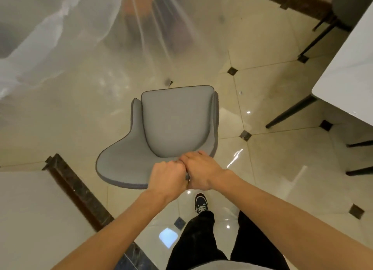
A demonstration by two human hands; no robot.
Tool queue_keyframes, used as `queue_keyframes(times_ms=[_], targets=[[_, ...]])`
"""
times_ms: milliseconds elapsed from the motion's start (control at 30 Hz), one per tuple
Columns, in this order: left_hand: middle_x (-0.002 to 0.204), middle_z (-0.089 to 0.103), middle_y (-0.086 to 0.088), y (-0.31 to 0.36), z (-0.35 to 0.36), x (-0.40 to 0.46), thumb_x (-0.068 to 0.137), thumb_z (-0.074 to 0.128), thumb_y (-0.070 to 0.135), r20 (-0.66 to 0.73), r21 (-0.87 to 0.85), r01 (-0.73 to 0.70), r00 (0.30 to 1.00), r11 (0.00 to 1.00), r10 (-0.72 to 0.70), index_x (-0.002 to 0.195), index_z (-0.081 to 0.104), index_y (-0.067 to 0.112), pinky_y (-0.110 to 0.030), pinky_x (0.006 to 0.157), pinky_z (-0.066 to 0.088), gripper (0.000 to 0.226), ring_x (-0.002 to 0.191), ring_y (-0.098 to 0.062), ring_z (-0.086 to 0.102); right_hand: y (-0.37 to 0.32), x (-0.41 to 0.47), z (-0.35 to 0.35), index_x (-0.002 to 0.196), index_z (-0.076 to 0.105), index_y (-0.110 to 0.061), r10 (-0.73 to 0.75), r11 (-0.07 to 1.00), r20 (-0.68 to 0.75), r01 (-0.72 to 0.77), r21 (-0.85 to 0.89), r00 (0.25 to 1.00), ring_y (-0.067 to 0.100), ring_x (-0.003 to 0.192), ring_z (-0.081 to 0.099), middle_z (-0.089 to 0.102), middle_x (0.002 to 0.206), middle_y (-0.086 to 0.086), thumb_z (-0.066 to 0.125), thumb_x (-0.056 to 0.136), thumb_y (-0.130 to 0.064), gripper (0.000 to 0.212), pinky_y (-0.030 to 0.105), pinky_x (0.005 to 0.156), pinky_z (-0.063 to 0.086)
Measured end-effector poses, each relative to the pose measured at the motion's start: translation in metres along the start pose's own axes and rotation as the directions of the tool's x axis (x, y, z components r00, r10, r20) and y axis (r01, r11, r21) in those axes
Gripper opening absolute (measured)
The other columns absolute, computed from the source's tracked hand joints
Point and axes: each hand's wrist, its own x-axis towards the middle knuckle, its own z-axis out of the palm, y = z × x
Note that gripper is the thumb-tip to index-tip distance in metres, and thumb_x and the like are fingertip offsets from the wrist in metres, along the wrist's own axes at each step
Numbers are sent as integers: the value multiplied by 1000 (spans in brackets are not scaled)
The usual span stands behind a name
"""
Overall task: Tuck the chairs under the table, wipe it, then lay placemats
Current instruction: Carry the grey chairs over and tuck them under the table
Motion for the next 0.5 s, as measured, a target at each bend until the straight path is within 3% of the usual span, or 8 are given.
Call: queue_keyframes(times_ms=[100,200,367,500], targets=[[104,70,1,-17,-2,8,89,50,52,-107,-5,-129,986,992,127,107,58,24,-33,65,39,35,90,-26,68,18,-10,-11,111,56,-18,66,997,-85,-69,-37,994,27,100,61,63,111,4,68,82,-34,35,42,86,50],[104,69,6,-59,20,-10,83,53,62,-189,-43,-172,969,984,161,111,59,27,-33,65,47,45,87,-22,68,17,-13,-13,110,57,-17,64,992,-89,-73,-102,994,28,99,61,64,111,6,64,87,-28,26,41,85,51],[97,71,0,-118,56,-32,79,55,66,-369,-50,-212,912,976,180,107,66,16,-35,63,57,58,80,-24,68,16,-18,-9,110,57,-15,61,986,-97,-75,-151,993,29,99,61,64,111,9,60,88,-19,22,42,85,51],[89,73,-4,-102,58,-26,77,50,62,-484,-73,-245,856,967,180,98,71,11,-35,58,57,59,72,-25,70,29,-33,-12,103,61,-17,49,985,-94,-64,-158,994,27,95,60,65,104,6,59,89,-18,14,41,84,51]])
